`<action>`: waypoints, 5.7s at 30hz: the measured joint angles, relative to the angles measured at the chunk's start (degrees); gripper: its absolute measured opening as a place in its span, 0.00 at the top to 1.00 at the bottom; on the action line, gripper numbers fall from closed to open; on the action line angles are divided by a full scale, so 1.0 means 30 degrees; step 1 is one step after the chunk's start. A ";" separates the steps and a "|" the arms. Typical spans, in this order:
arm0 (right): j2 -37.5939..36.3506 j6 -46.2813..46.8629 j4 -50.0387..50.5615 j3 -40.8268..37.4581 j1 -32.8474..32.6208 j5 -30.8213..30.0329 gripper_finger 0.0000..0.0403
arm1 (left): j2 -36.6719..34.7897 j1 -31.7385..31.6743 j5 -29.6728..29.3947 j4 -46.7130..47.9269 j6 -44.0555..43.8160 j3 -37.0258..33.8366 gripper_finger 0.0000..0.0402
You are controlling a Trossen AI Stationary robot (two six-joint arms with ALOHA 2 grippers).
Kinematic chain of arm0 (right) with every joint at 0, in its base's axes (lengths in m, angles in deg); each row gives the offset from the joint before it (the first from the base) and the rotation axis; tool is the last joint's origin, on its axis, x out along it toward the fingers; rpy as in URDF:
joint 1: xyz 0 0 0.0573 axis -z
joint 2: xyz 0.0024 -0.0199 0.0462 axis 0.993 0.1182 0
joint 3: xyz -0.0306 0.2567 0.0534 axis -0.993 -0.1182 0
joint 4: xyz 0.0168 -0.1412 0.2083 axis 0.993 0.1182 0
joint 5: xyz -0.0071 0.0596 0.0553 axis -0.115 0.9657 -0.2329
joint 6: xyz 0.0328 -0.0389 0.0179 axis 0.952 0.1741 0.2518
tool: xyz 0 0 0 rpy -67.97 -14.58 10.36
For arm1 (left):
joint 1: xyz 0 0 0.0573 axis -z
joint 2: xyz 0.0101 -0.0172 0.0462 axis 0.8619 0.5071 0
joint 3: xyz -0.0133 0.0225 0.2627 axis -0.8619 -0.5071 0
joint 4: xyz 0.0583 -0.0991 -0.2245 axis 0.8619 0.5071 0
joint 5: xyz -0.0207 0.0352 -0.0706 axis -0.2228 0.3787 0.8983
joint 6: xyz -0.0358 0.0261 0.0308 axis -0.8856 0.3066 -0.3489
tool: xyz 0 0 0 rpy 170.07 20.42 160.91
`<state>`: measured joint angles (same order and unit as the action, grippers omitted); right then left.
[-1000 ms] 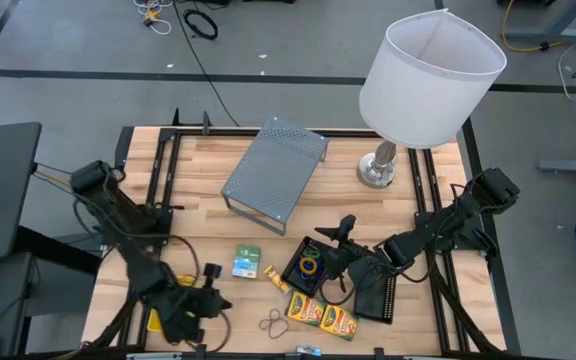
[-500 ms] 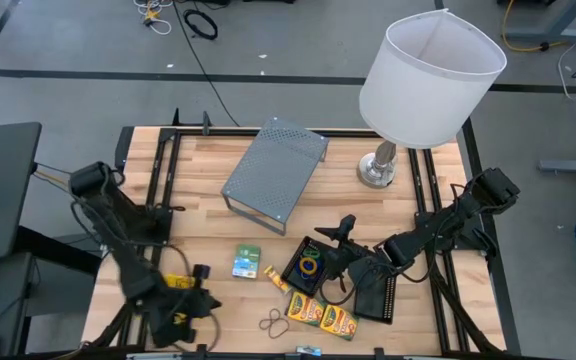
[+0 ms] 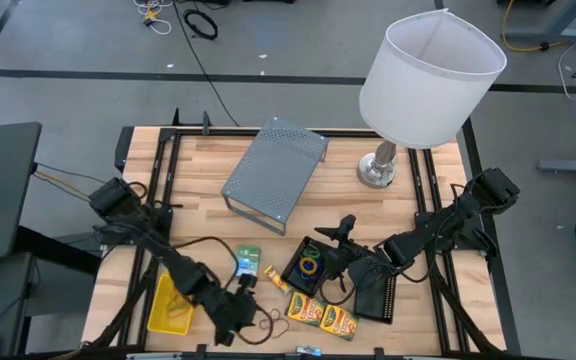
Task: Pick & Place Office Desk Supplies
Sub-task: Put the black rubber band into the yellow bin
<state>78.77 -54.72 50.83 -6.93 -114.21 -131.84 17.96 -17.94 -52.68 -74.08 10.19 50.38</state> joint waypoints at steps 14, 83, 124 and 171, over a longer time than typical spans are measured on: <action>0.0000 -0.0052 0.0484 0.0000 0.0000 -0.0844 0.53 | 0.3381 -0.2485 0.4268 -0.2729 0.1718 0.0951 0.46; 0.0000 0.1071 0.0431 0.0000 -0.0015 -0.0558 0.53 | 0.1162 0.0649 0.4968 -2.2092 0.6048 -0.6742 1.00; 0.0000 0.1661 0.0451 0.0000 0.0000 -0.0465 0.53 | -1.8197 1.2289 -0.7465 0.0295 -0.6803 -1.1533 1.00; 0.0000 0.1523 0.0458 0.0000 0.0036 -0.0429 0.53 | -1.1715 1.2363 -0.5313 0.3140 -1.9043 -1.1526 0.49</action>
<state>78.77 -50.15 52.20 -6.93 -114.10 -133.12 -17.19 19.14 -68.61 -64.66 -46.94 15.81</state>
